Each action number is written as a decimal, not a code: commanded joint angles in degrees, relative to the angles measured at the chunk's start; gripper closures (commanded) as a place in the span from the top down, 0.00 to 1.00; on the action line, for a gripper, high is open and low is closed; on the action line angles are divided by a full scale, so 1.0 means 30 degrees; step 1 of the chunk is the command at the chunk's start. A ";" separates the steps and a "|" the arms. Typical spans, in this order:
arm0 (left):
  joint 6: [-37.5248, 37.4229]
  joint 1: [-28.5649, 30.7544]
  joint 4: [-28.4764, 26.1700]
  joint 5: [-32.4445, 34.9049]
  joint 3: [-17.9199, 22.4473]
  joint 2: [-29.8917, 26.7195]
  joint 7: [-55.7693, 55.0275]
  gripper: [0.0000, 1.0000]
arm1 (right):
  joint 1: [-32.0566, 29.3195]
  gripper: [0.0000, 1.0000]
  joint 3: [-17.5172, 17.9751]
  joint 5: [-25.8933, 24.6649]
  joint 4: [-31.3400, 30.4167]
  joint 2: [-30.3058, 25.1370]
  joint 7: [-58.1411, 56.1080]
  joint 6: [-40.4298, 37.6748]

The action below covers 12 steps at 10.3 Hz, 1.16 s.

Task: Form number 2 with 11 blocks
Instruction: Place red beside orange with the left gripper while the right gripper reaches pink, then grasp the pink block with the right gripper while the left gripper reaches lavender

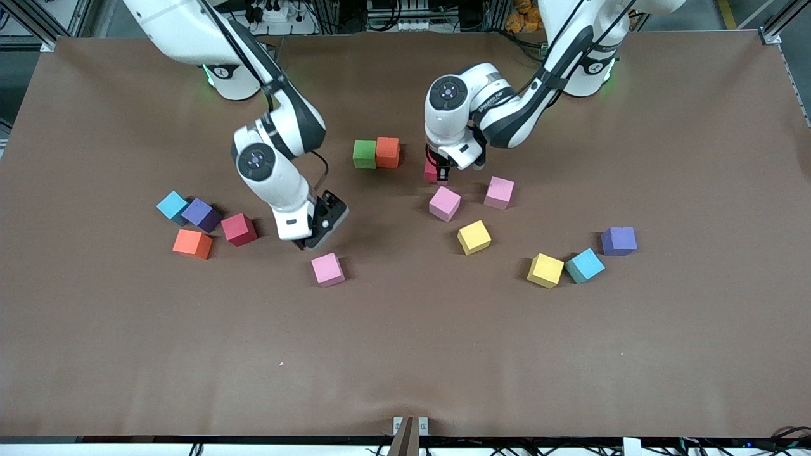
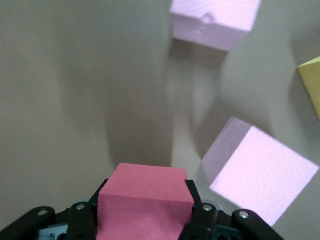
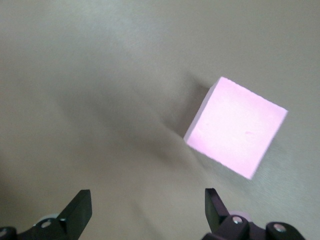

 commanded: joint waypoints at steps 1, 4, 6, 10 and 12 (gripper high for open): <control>0.0043 -0.0780 -0.0109 -0.0125 -0.0173 -0.0330 -0.3023 0.14 | -0.0168 1.00 0.0280 -0.0064 0.1624 0.0731 0.1000 -0.0297; 0.0217 -0.1777 -0.0109 -0.0038 -0.0144 0.0136 -0.4586 0.14 | -0.1162 1.00 0.0280 -0.0006 0.2215 0.0674 0.1581 -0.0532; 0.0890 -0.2070 0.0007 0.0400 -0.0115 0.0895 -0.4646 0.14 | -0.0989 1.00 0.0222 -0.0415 0.2680 0.1488 0.4910 -0.0239; 0.0951 -0.2858 0.1443 0.2154 0.0002 0.2802 -0.7274 0.14 | -0.0988 1.00 0.0222 -0.1467 0.3678 0.2313 0.5687 -0.0239; 0.0951 -0.2979 0.1502 0.2744 0.0032 0.2979 -0.8071 0.14 | -0.1018 1.00 0.0134 -0.1558 0.3825 0.2488 0.5687 -0.0210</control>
